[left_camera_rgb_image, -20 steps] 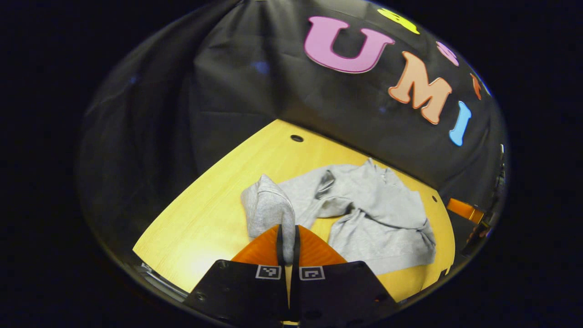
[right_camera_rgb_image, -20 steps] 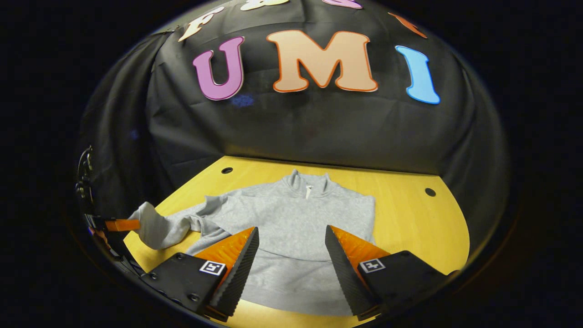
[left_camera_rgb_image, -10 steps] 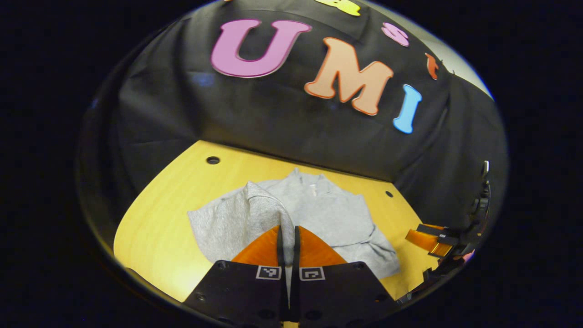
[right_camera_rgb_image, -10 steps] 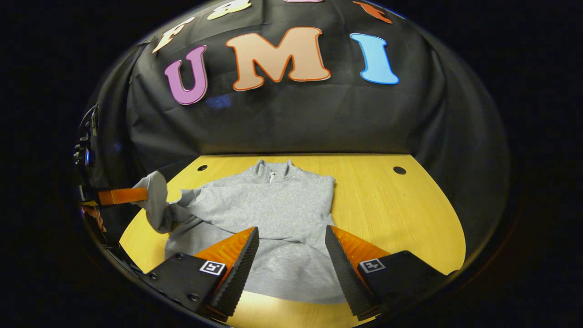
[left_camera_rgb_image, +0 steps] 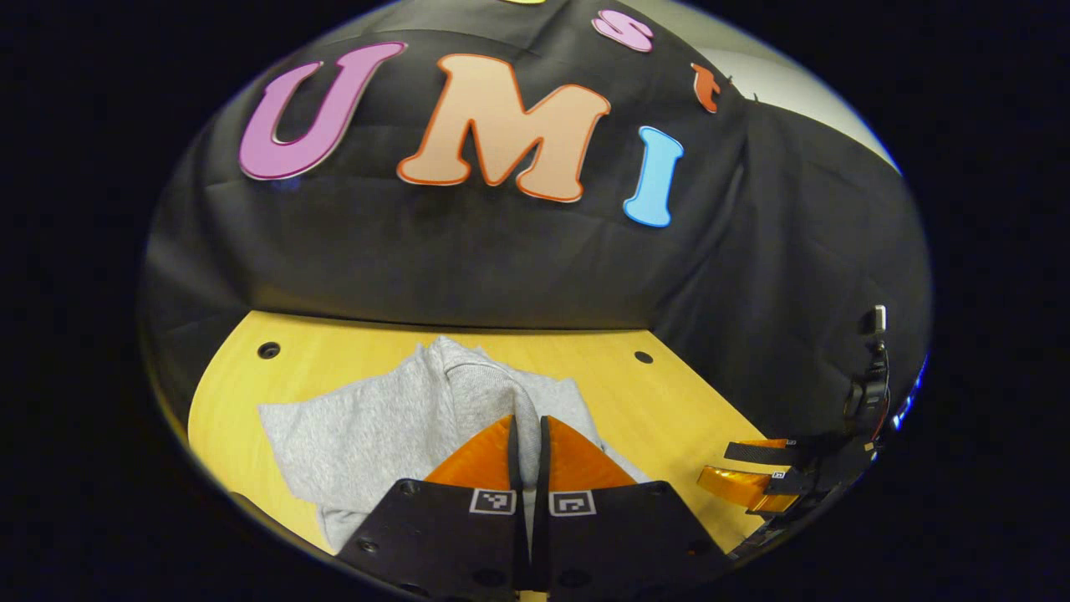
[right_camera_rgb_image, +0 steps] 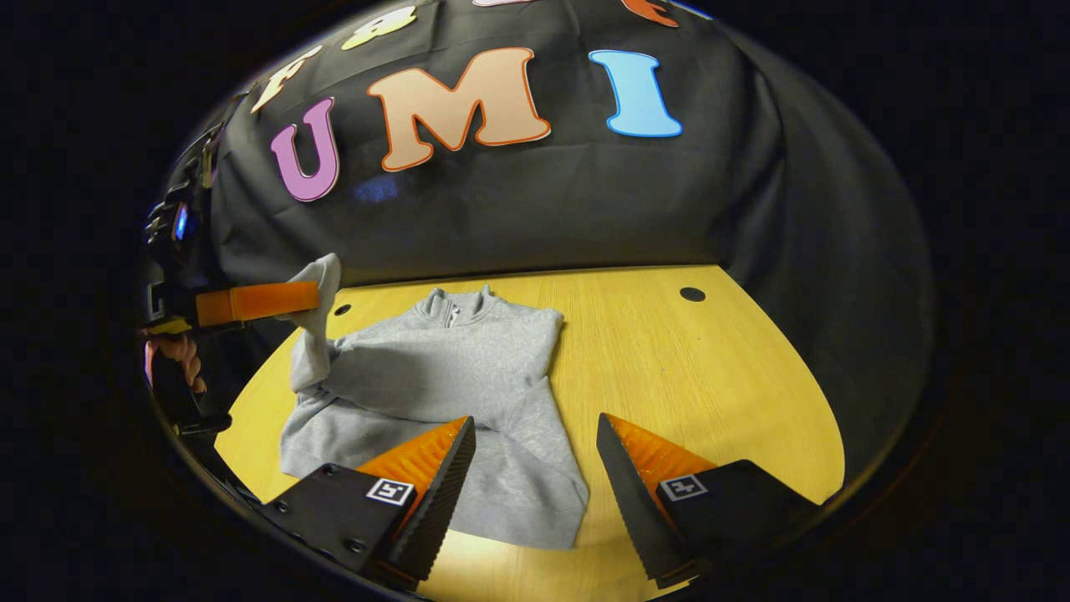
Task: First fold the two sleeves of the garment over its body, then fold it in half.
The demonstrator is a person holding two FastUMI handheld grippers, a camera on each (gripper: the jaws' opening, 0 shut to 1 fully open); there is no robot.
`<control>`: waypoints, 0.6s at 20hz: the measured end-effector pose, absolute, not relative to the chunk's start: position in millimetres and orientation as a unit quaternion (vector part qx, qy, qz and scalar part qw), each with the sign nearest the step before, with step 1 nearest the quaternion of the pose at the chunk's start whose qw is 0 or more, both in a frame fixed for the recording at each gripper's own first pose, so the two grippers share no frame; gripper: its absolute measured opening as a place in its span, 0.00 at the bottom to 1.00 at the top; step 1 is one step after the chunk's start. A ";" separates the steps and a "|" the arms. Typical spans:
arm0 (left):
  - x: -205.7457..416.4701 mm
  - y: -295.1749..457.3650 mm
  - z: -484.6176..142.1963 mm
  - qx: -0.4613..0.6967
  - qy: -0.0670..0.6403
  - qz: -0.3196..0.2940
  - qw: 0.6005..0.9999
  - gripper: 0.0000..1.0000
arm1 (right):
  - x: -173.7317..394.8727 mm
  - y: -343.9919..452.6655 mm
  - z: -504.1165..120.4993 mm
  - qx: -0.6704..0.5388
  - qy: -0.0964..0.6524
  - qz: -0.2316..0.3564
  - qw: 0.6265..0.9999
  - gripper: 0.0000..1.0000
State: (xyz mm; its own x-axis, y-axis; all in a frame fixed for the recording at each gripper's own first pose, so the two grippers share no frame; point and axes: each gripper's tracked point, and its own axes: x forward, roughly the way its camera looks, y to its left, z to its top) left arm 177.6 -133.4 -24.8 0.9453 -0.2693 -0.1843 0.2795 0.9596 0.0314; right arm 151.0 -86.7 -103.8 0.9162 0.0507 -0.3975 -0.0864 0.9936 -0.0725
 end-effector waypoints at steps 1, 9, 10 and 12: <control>184.6 -144.5 -23.6 0.033 0.086 -0.149 0.985 0.00 | 150.2 -91.3 -104.1 -0.043 0.202 0.035 0.978 0.89; 244.6 -227.0 -42.6 0.055 0.101 -0.200 0.973 0.00 | 145.6 -117.7 -109.6 -0.032 0.210 0.026 0.977 0.89; 253.5 -232.6 -46.7 0.063 0.105 -0.200 0.972 0.00 | 145.4 -119.9 -110.5 -0.033 0.211 0.025 0.977 0.91; 269.7 -243.9 -53.4 0.078 0.110 -0.200 0.971 0.00 | 146.1 -123.1 -112.5 -0.038 0.213 0.023 0.976 0.89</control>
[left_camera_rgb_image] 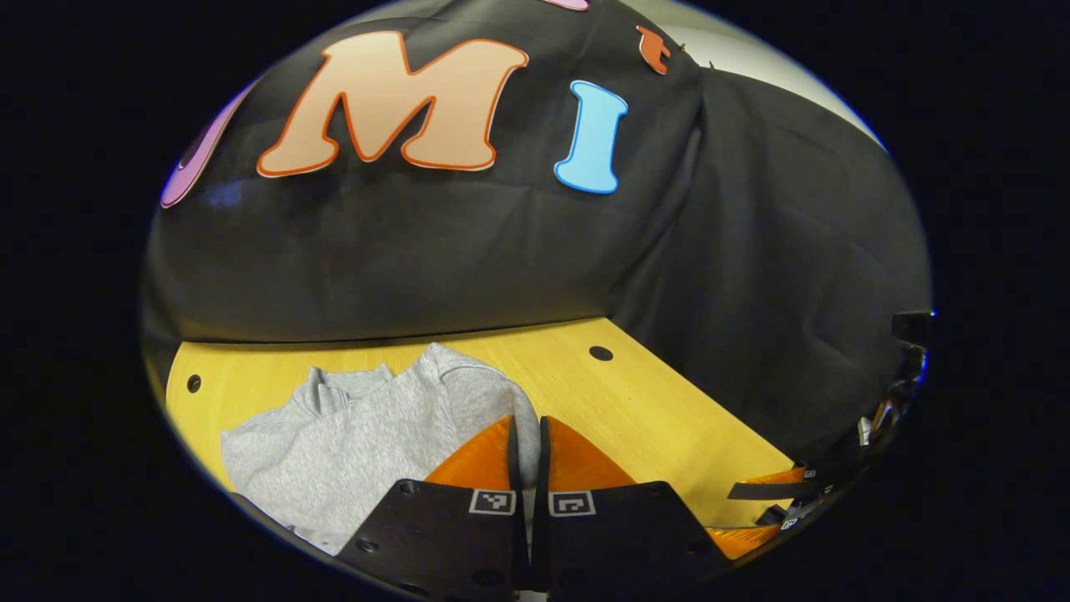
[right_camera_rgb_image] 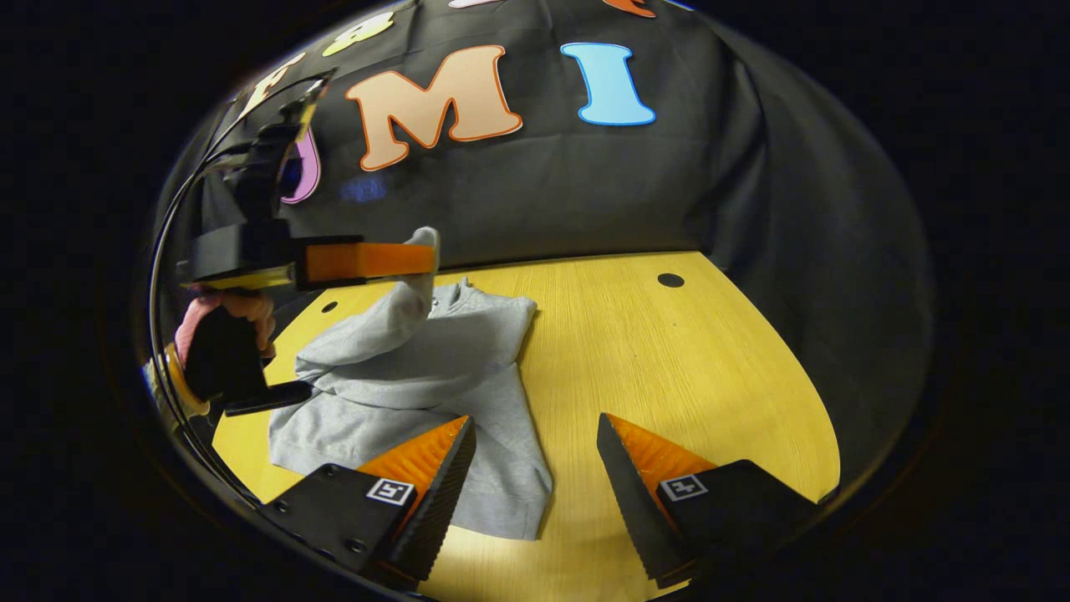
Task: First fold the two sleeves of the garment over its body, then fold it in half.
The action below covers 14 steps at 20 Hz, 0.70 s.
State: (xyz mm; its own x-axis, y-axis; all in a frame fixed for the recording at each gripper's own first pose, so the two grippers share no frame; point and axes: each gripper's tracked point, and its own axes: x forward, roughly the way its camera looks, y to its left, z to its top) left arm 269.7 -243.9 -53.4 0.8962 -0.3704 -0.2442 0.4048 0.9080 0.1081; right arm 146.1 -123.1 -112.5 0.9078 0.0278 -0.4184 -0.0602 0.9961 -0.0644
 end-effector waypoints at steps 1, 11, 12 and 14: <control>276.9 -251.2 -56.9 0.083 0.111 -0.203 0.969 0.00 | 144.7 -125.0 -114.1 -0.038 0.215 0.022 0.976 0.89; 312.2 -271.6 -95.9 0.105 0.132 -0.202 0.965 0.78 | 144.3 -130.1 -117.3 -0.033 0.215 0.019 0.976 0.91; 308.9 -264.5 -95.1 0.109 0.131 -0.194 0.966 0.98 | 143.2 -130.0 -117.9 -0.035 0.216 0.020 0.976 0.91; 302.7 -255.2 -94.8 0.102 0.132 -0.190 0.967 0.96 | 142.6 -129.0 -119.3 -0.036 0.217 0.023 0.975 0.91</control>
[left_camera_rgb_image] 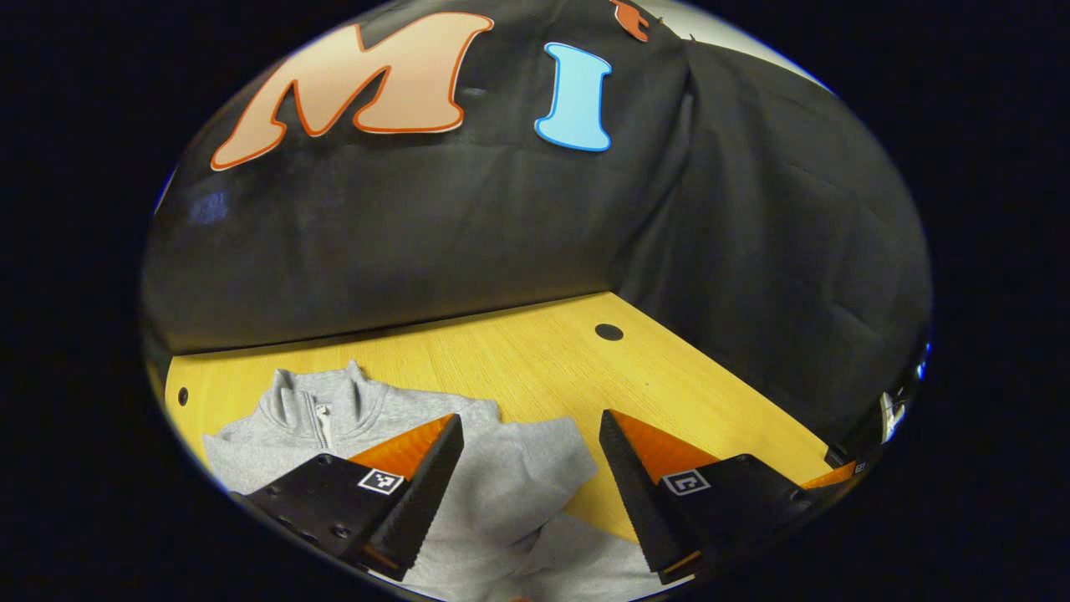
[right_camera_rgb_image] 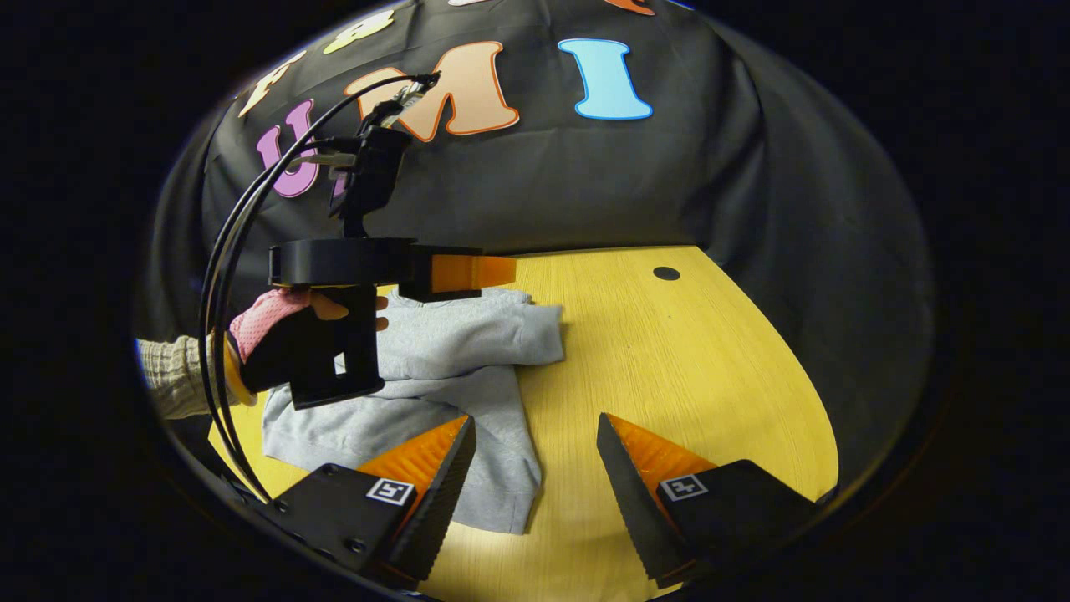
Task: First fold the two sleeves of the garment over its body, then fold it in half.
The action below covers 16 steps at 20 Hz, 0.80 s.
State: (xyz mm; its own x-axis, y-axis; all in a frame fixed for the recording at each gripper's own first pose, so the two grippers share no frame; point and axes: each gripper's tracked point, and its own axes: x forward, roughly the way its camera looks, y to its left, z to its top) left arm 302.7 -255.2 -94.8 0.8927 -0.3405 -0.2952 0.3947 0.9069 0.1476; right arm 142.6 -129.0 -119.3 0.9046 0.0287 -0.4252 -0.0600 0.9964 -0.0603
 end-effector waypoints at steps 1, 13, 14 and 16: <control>293.5 -247.6 -92.4 0.100 0.134 -0.189 0.968 0.96 | 140.6 -128.0 -121.4 -0.036 0.218 0.024 0.975 0.91; 152.8 -90.0 -79.3 0.113 0.113 -0.096 0.982 0.95 | 119.6 -99.3 -157.2 -0.067 0.248 0.079 0.963 0.91; 138.9 -76.0 -83.1 0.111 0.112 -0.084 0.984 0.95 | 117.4 -98.1 -162.4 -0.072 0.254 0.083 0.961 0.91; 112.5 -47.2 -95.7 0.109 0.120 -0.055 0.985 0.95 | 113.2 -99.4 -174.4 -0.083 0.266 0.084 0.957 0.91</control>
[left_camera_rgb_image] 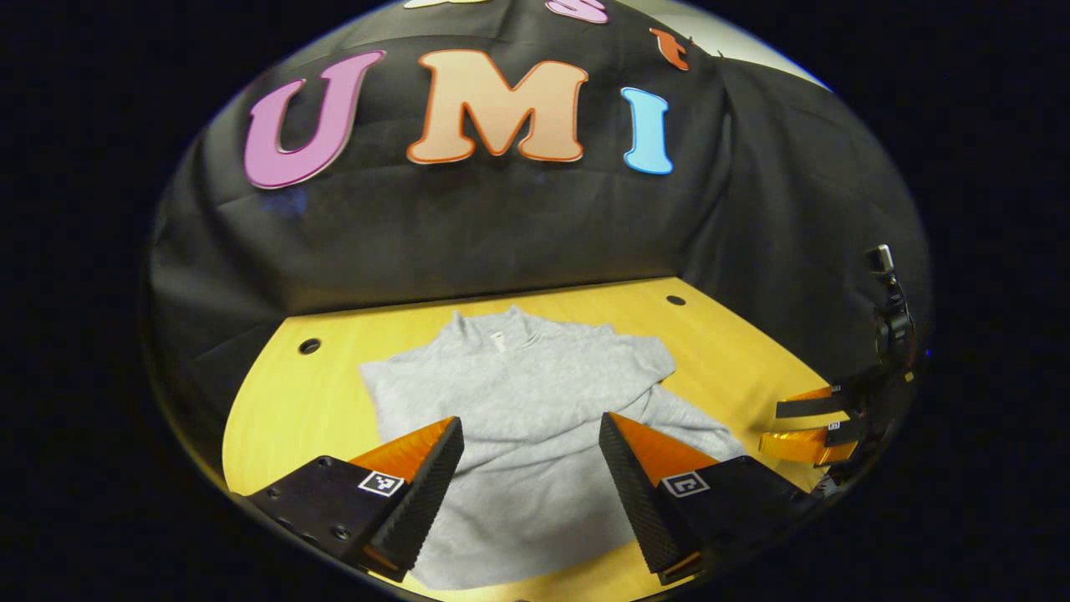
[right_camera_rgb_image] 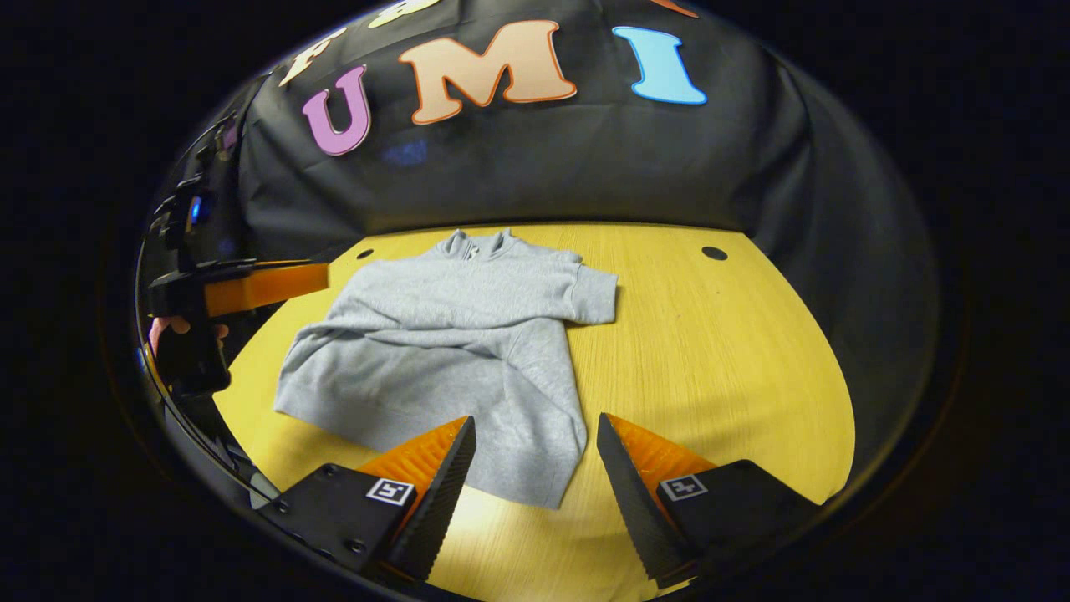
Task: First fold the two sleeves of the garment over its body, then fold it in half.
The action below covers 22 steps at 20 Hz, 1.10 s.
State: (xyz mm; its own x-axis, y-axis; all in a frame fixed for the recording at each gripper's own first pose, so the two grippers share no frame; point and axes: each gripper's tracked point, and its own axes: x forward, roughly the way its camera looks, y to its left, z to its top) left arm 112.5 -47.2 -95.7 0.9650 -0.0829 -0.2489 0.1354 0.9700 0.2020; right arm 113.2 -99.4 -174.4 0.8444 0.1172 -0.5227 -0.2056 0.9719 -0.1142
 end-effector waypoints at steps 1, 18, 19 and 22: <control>99.0 -32.2 -106.7 0.107 0.133 -0.040 0.985 0.95 | 111.2 -99.9 -181.4 -0.087 0.272 0.084 0.955 0.89; 34.4 63.5 -236.5 0.062 0.239 0.062 0.967 0.96 | 109.0 -103.7 -253.1 -0.116 0.326 0.066 0.936 0.91; 34.5 63.9 -240.6 0.057 0.242 0.061 0.967 0.96 | 108.4 -103.6 -254.2 -0.117 0.327 0.065 0.936 0.90; 35.5 65.1 -243.8 0.041 0.240 0.068 0.967 0.97 | 108.0 -102.3 -253.7 -0.118 0.329 0.067 0.934 0.90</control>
